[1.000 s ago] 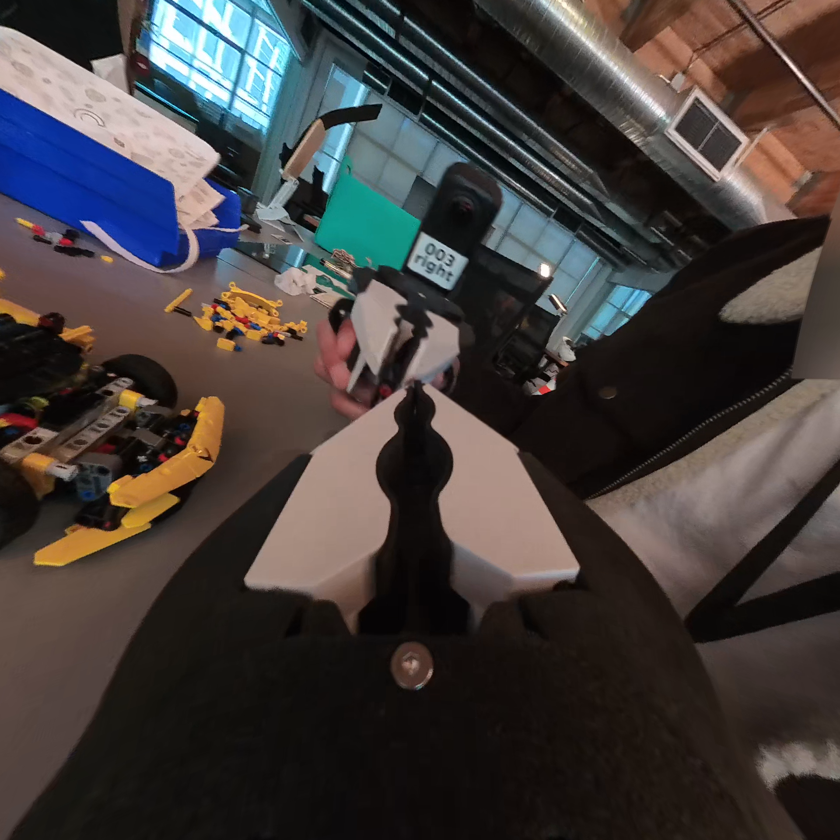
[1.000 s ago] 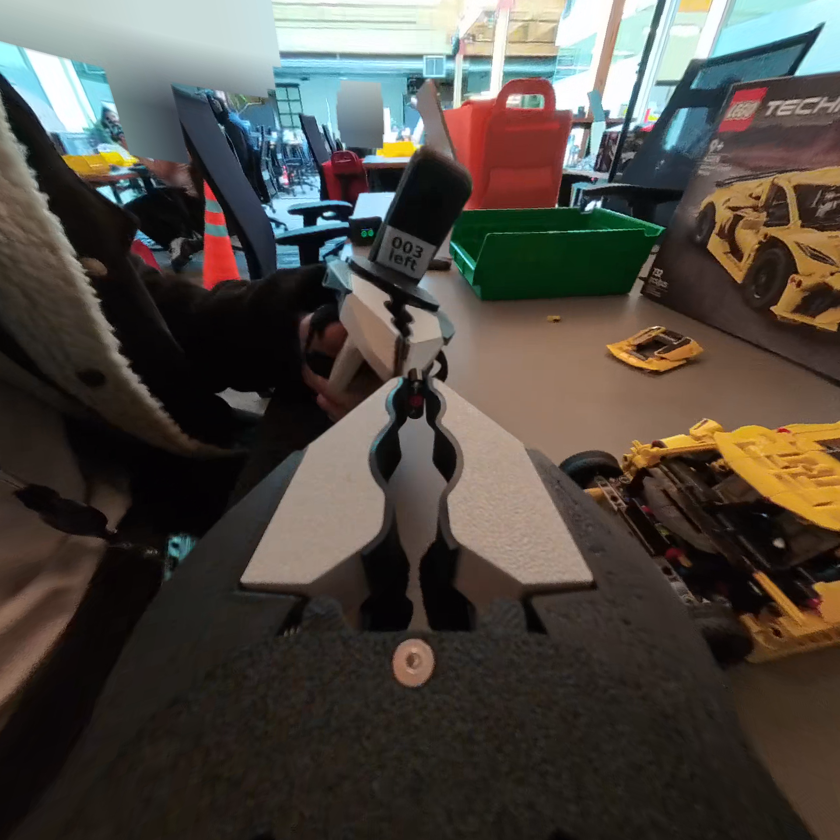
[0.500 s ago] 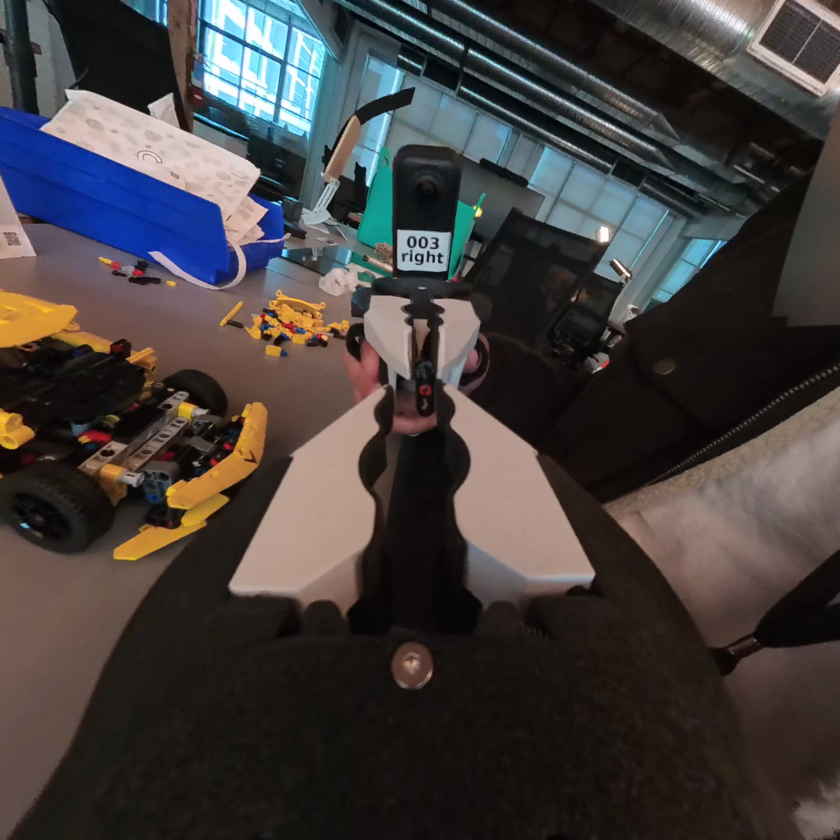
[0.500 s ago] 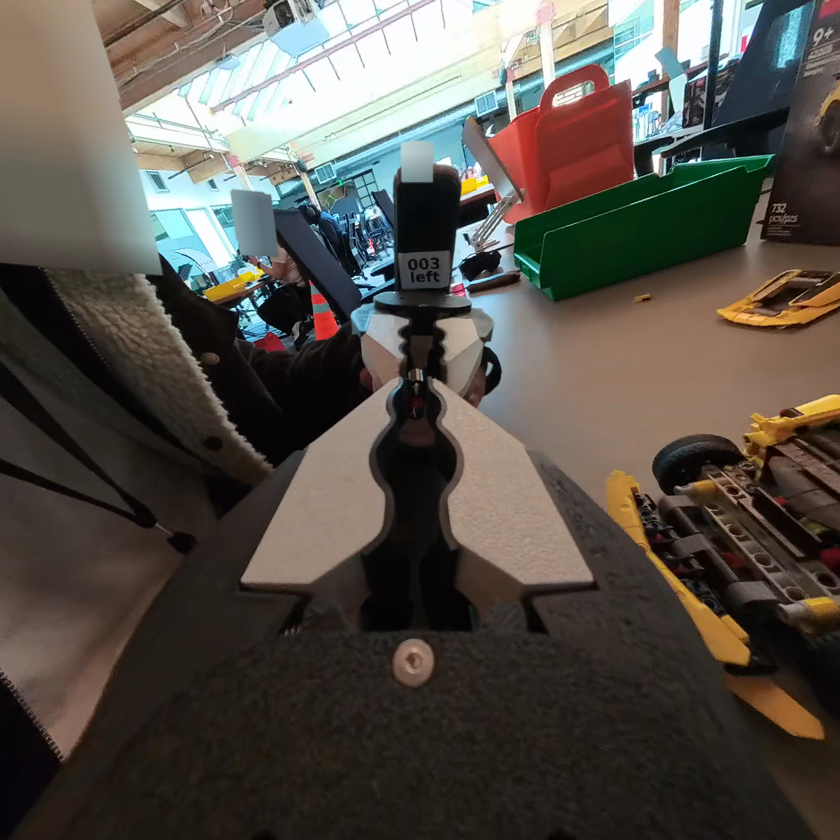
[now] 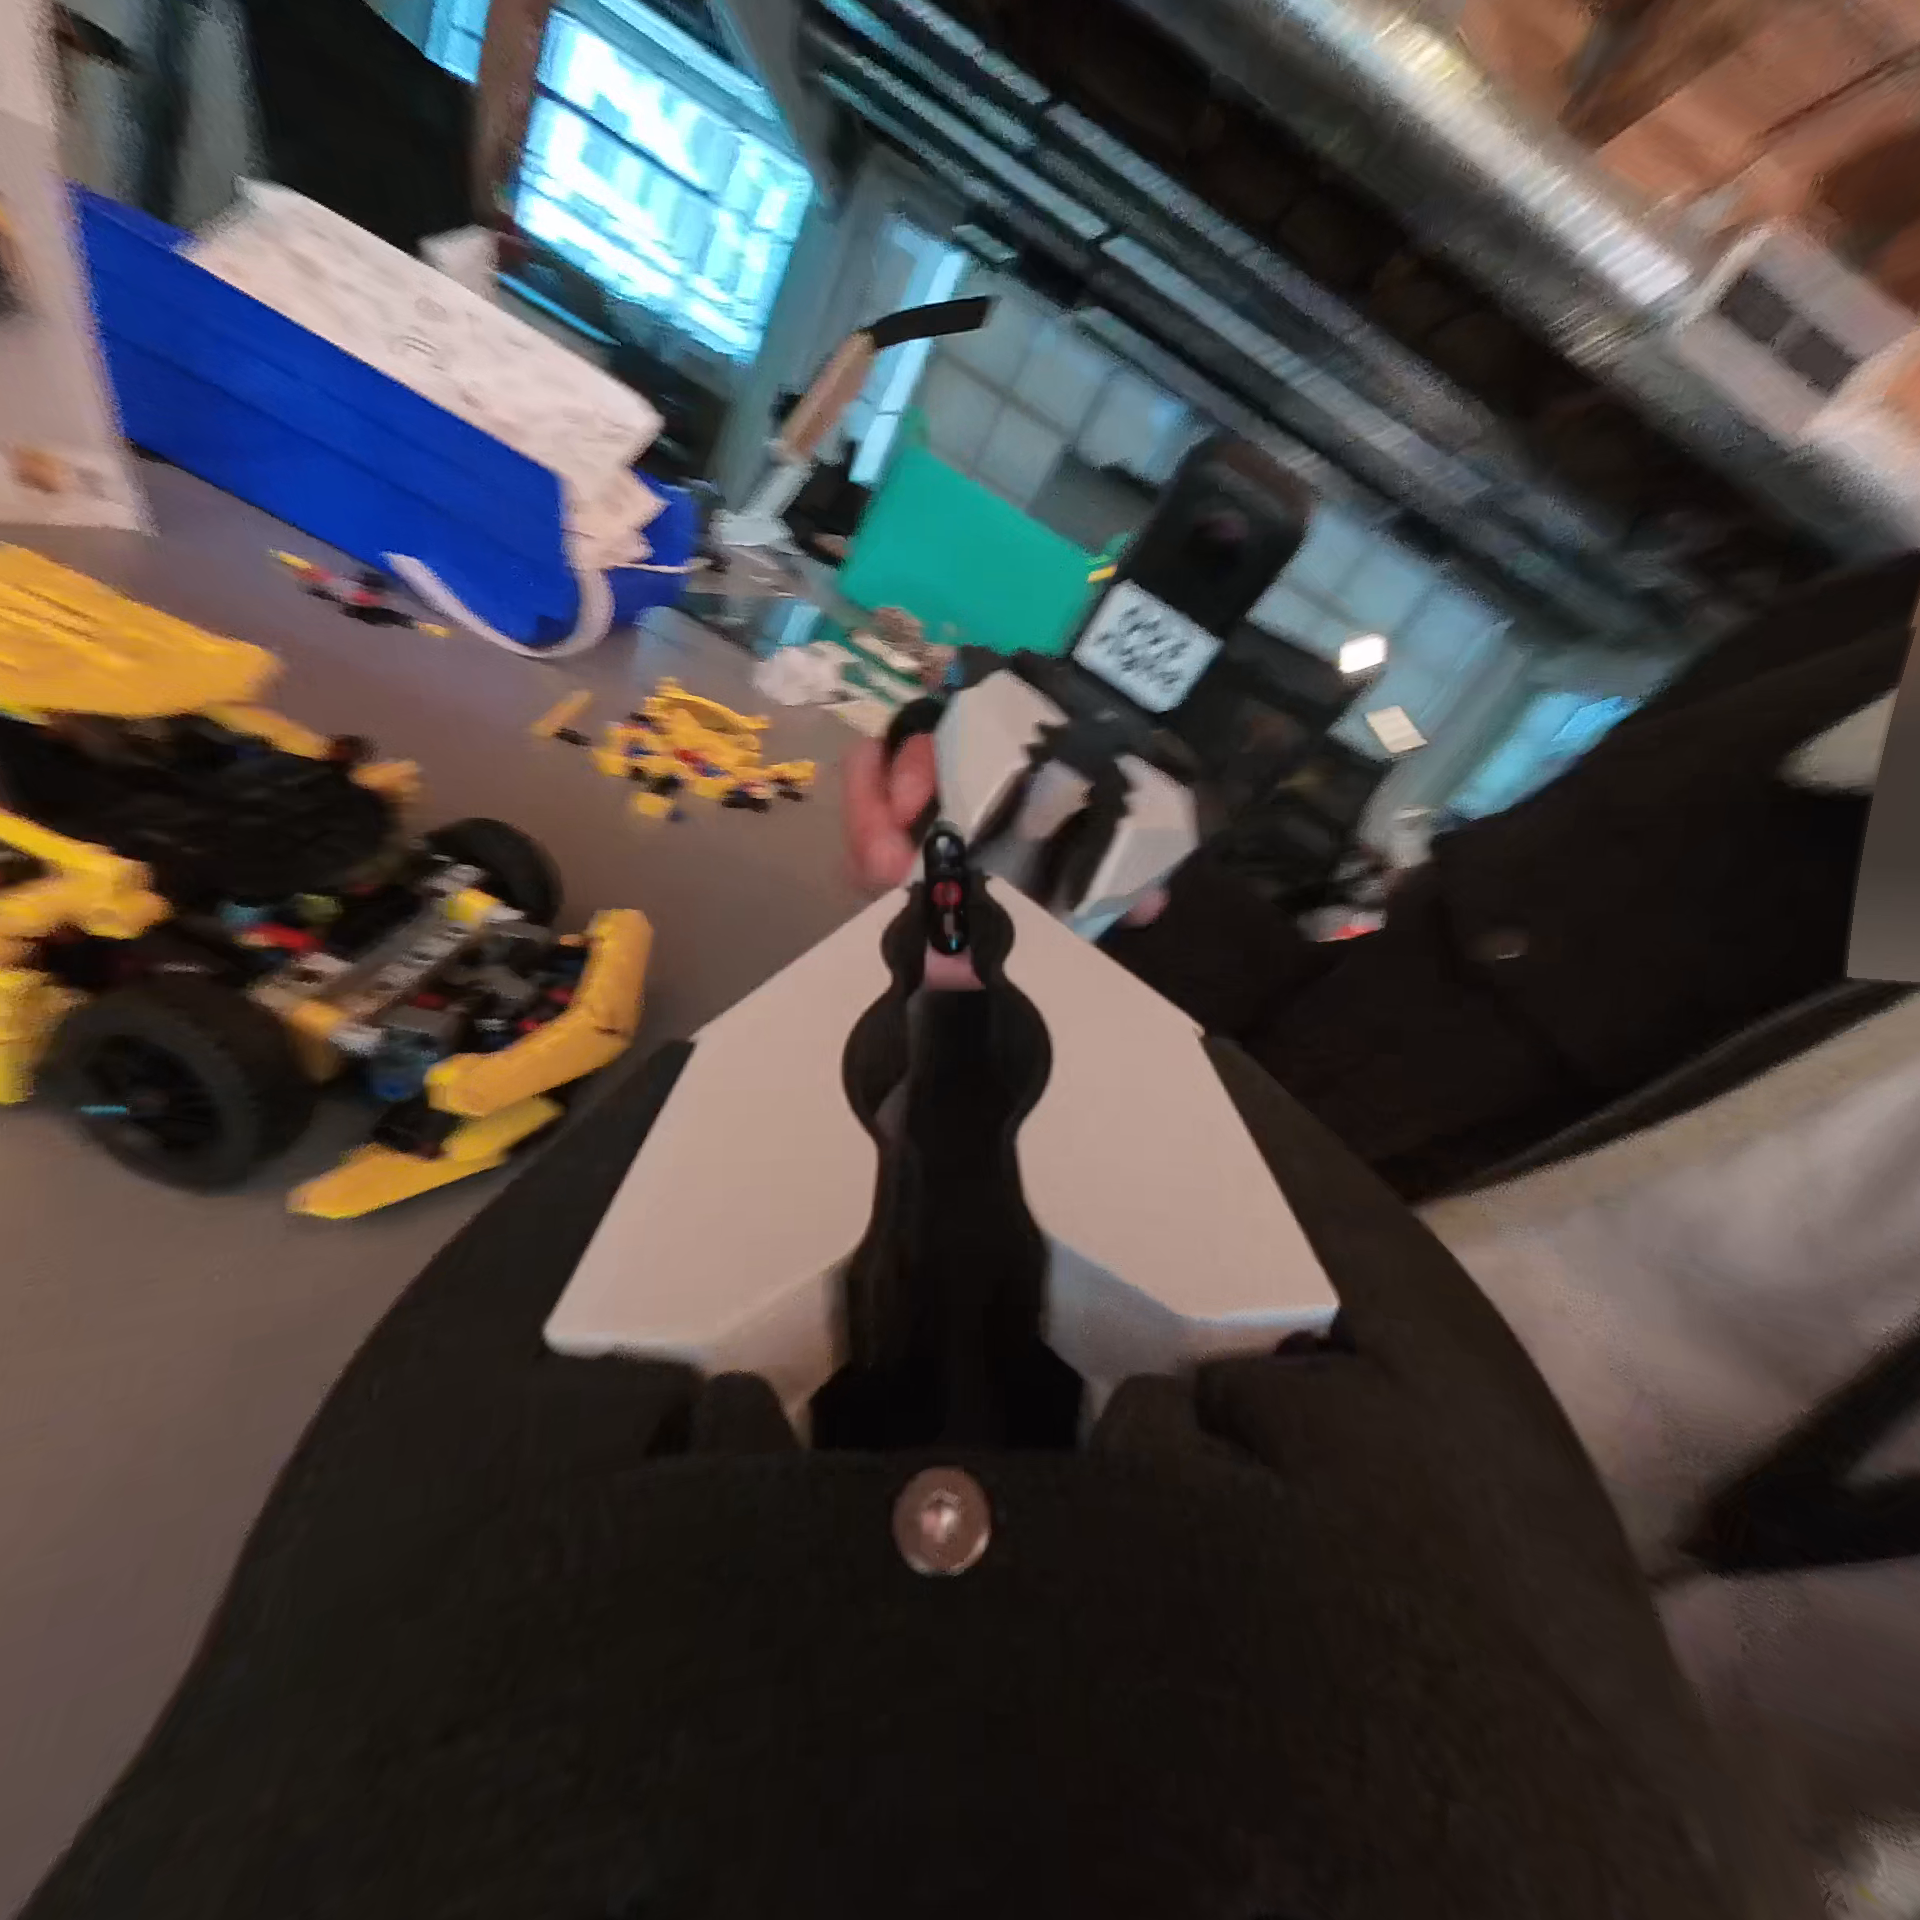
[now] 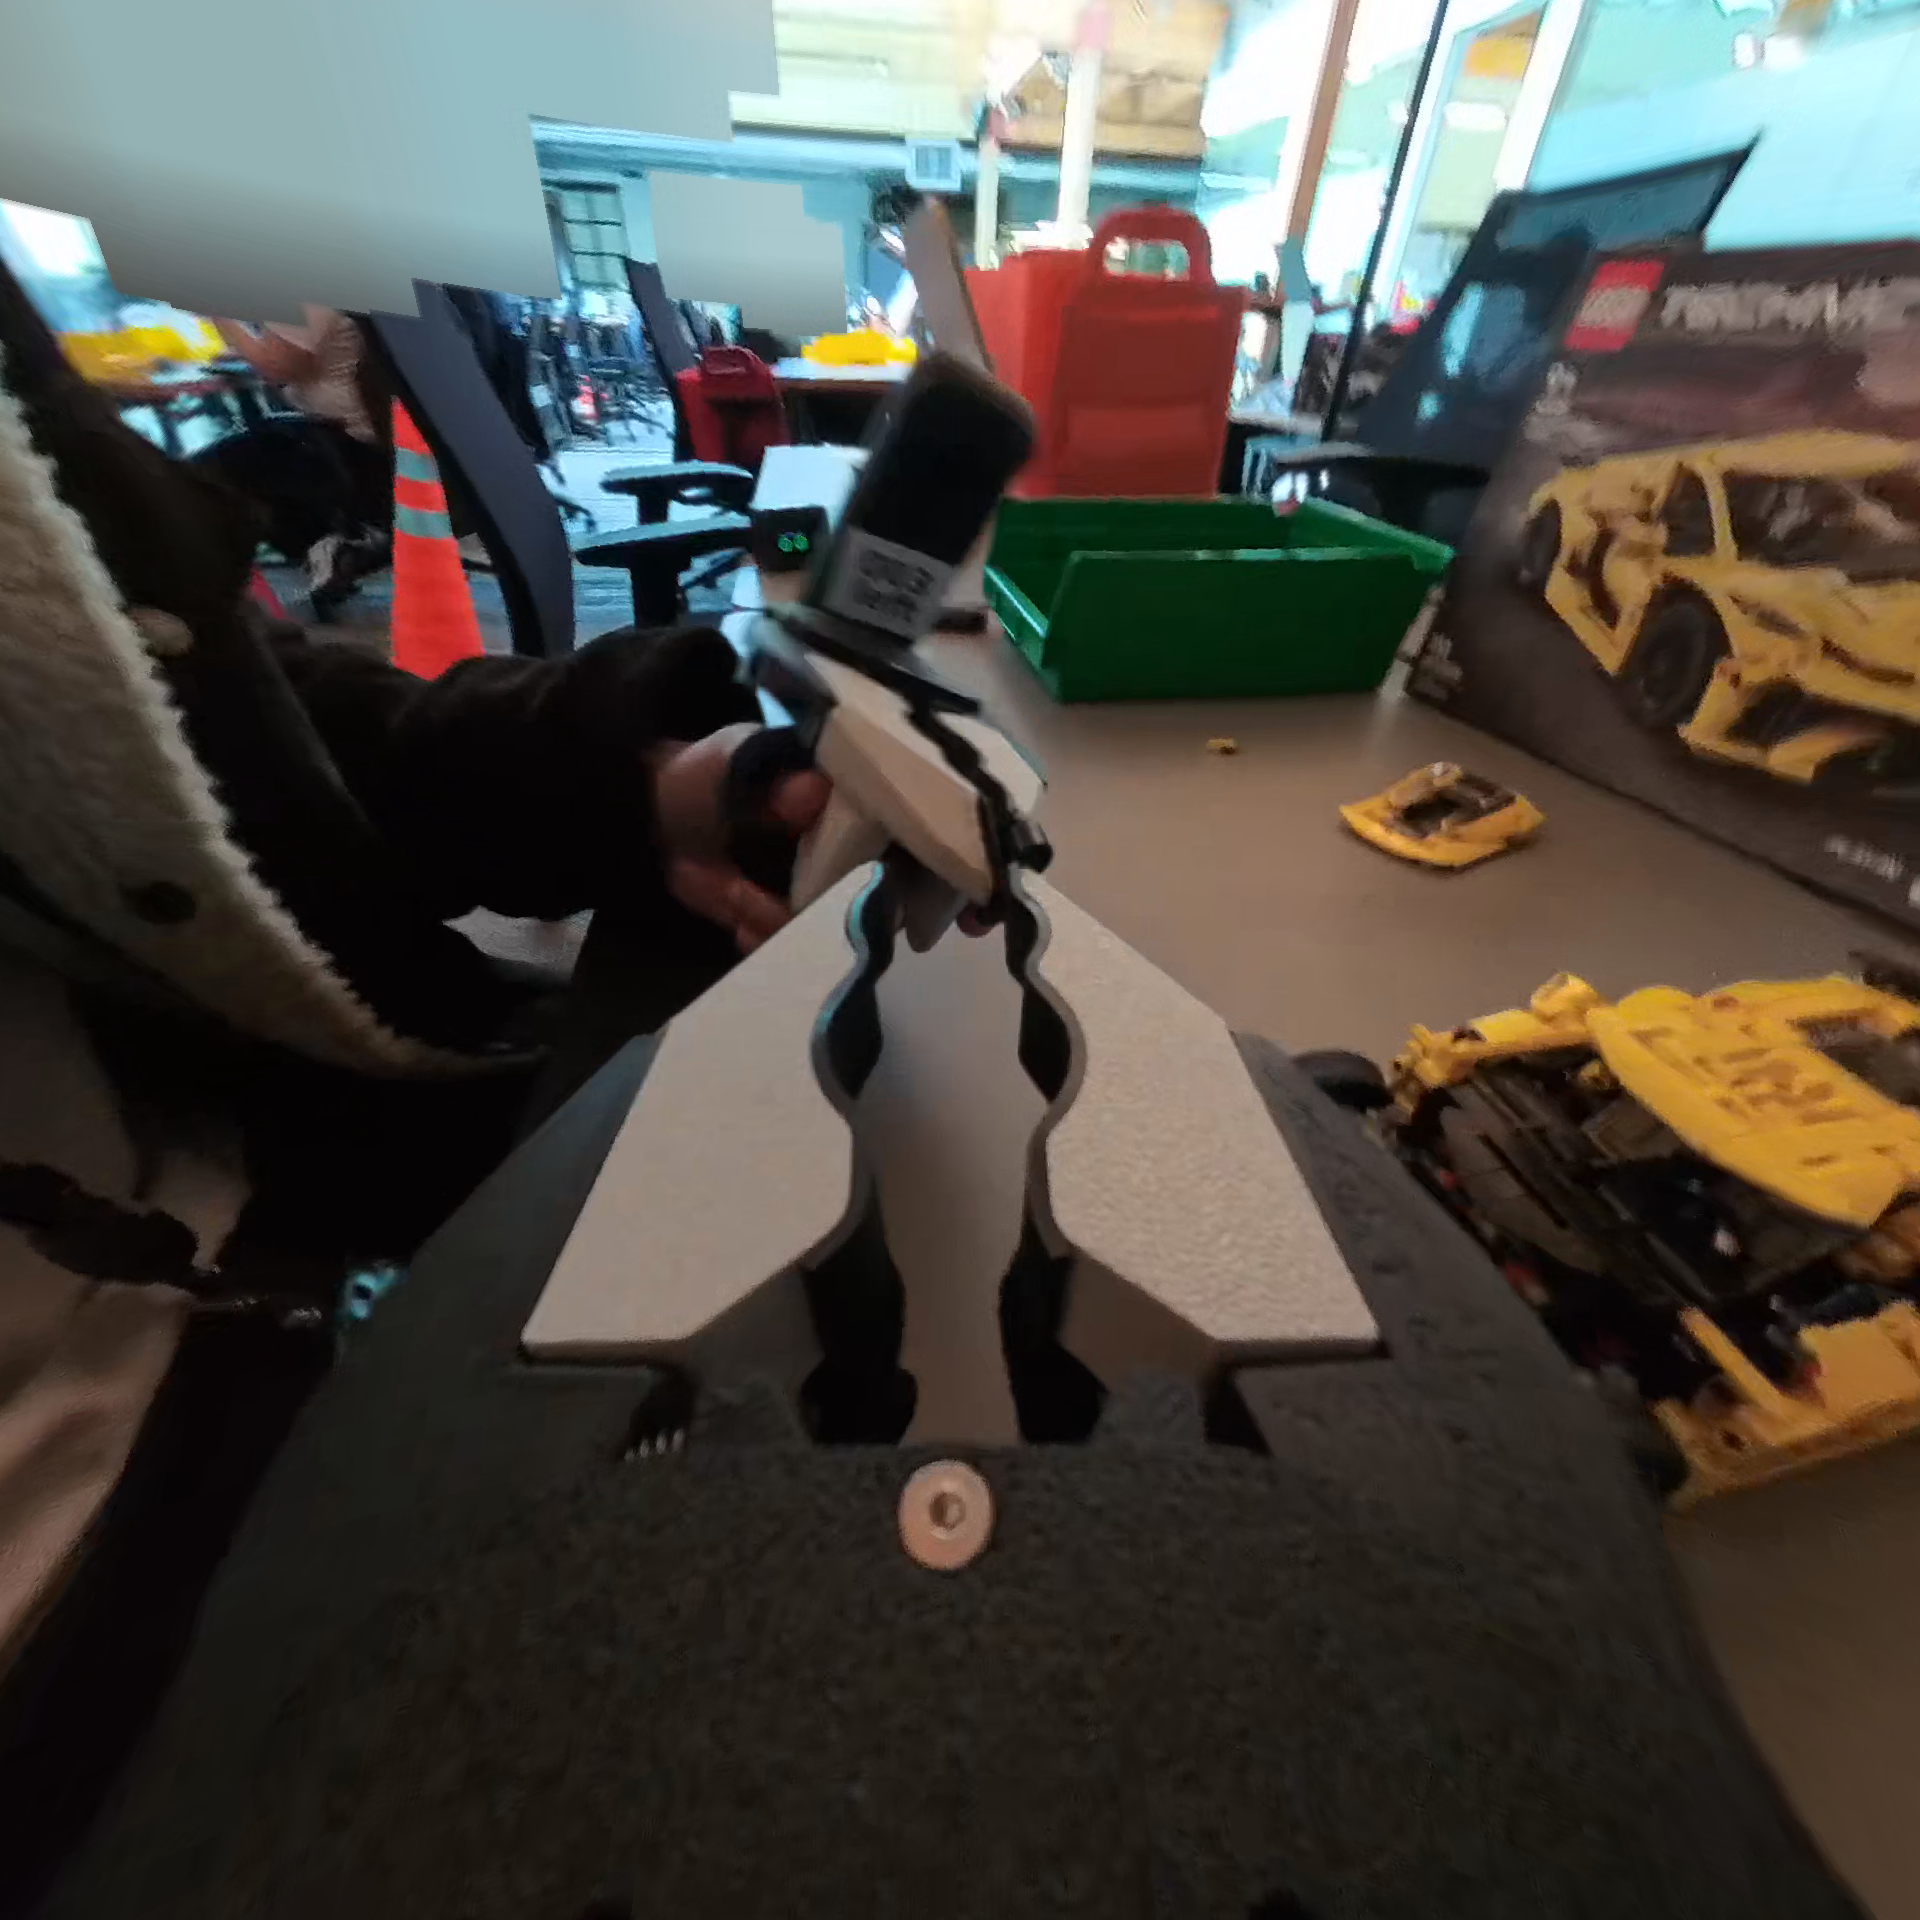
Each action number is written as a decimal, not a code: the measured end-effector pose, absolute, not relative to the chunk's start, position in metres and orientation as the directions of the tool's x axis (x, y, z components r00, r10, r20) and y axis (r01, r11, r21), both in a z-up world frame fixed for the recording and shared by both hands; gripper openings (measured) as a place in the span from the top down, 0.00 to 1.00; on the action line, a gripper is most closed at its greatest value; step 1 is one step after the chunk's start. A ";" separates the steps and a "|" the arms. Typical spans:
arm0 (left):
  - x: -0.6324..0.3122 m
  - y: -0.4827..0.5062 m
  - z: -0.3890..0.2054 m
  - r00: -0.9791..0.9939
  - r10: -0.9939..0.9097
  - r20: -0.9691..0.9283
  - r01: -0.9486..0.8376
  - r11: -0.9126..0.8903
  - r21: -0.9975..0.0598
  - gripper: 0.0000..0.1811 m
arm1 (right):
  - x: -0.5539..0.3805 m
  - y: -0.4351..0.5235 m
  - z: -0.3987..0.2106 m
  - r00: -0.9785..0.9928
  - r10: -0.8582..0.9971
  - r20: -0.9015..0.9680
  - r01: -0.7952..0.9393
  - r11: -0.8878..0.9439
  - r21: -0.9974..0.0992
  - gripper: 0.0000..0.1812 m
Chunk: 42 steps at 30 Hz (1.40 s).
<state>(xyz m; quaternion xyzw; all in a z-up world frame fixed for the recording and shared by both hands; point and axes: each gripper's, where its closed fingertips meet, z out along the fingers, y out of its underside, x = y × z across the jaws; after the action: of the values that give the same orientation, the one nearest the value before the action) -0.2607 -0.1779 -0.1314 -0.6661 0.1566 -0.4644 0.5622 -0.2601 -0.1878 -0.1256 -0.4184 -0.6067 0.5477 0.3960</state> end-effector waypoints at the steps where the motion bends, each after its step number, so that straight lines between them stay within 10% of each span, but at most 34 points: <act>1: -0.263 -0.173 -0.134 0.620 -0.704 0.346 0.241 -0.249 -0.938 0.97 | -0.264 -0.179 -0.128 -0.290 0.956 -0.049 0.124 -0.013 -0.992 0.90; 7: -0.291 -0.148 -0.157 0.874 -0.330 -0.357 -0.395 -0.054 -0.917 0.97 | -0.279 -0.160 -0.134 -0.077 0.975 -0.209 0.203 -0.190 -0.961 0.88; 18: -0.292 -0.148 -0.158 0.583 -0.053 -0.811 -0.812 -0.072 -0.579 0.97 | -0.289 -0.149 -0.160 0.105 0.979 -0.176 0.252 -0.198 -0.947 0.95; 36: -0.277 -0.155 -0.152 0.555 -0.053 -0.830 -0.830 0.029 -0.557 0.97 | -0.282 -0.164 -0.150 -0.114 0.978 -0.176 0.242 -0.145 -0.960 0.95; 42: -0.274 -0.156 -0.151 0.878 -0.347 -0.330 -0.349 0.007 -0.937 0.91 | -0.262 -0.151 -0.133 -0.223 0.952 -0.207 0.135 -0.181 -0.974 0.96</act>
<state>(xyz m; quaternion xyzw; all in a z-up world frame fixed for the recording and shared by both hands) -0.2736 -0.1560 -0.1514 -0.7046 0.2469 0.0007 0.6653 -0.2624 -0.1508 -0.1332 -0.5113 -0.5317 0.5735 0.3564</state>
